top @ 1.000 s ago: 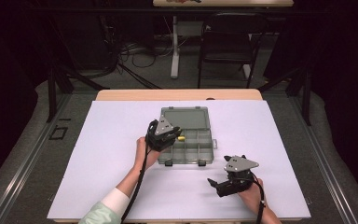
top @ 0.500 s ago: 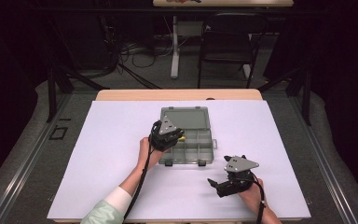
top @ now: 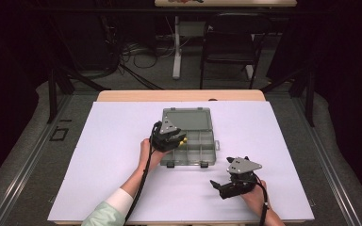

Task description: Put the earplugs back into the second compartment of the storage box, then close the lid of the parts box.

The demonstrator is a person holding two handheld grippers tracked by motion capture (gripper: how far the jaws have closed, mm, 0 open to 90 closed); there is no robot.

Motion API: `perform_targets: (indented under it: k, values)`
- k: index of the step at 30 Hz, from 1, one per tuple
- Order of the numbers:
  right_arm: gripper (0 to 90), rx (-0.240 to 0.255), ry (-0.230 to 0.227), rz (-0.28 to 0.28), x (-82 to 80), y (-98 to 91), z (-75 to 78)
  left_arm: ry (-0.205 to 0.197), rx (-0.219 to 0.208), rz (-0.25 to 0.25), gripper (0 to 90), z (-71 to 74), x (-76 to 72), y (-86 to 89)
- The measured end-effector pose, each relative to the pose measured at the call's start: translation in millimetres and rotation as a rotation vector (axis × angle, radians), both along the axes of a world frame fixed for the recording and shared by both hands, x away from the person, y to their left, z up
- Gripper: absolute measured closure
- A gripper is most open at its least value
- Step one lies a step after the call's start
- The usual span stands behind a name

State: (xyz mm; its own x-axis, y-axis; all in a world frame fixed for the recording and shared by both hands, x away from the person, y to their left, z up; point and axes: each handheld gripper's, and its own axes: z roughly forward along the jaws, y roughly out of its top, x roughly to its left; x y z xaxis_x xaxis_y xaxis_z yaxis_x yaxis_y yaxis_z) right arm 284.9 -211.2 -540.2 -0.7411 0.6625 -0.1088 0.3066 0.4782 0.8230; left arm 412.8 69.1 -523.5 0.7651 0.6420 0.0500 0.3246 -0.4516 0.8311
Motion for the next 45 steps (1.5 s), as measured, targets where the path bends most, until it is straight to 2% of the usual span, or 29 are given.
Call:
perform_targets:
  k: [3,4,5,13,14,16,17,26,29,36,41,45]
  values:
    - [0.2,-0.001,-0.003,0.001,0.4,-0.5,0.2,0.003,-0.001,0.009,57.2,1.1,-0.3,1.9]
    - [0.2,-0.001,-0.004,0.001,0.0,-0.3,0.7,0.003,0.002,0.013,49.7,2.0,-0.5,2.7]
    - [0.2,-0.001,-0.004,0.001,0.0,-0.3,0.7,0.006,0.005,0.019,49.7,3.1,-1.2,3.5]
    - [0.2,0.003,-0.005,0.000,-0.1,-1.0,1.2,0.013,-0.012,0.016,24.5,11.2,-6.5,13.1]
    - [0.2,0.005,-0.005,0.000,-0.1,-1.0,1.4,0.007,-0.004,0.014,24.5,12.3,-8.5,14.1]
    - [0.2,0.000,-0.009,0.000,-0.4,-0.8,1.7,0.005,0.006,0.011,19.0,12.9,-10.3,14.7]
    - [0.2,0.001,-0.008,0.000,-0.8,-0.5,1.9,0.002,0.024,0.009,17.6,13.5,-12.8,16.5]
    - [0.2,0.001,-0.009,0.002,-1.2,-0.5,2.6,0.011,0.054,0.013,11.1,14.4,-18.1,21.4]
    - [0.2,-0.001,-0.014,0.007,-1.1,0.9,2.9,0.011,0.080,0.006,8.5,13.2,-20.2,20.0]
    - [0.2,0.003,-0.011,0.007,-0.5,0.2,2.4,0.040,0.127,0.001,0.7,5.2,-20.3,13.6]
    - [0.2,-0.002,-0.012,0.009,-0.7,1.3,1.9,0.050,0.144,-0.003,2.5,1.1,-18.9,11.7]
    - [0.2,0.001,-0.006,0.010,0.2,1.0,1.1,0.045,0.159,-0.011,14.7,-2.4,-20.8,8.9]
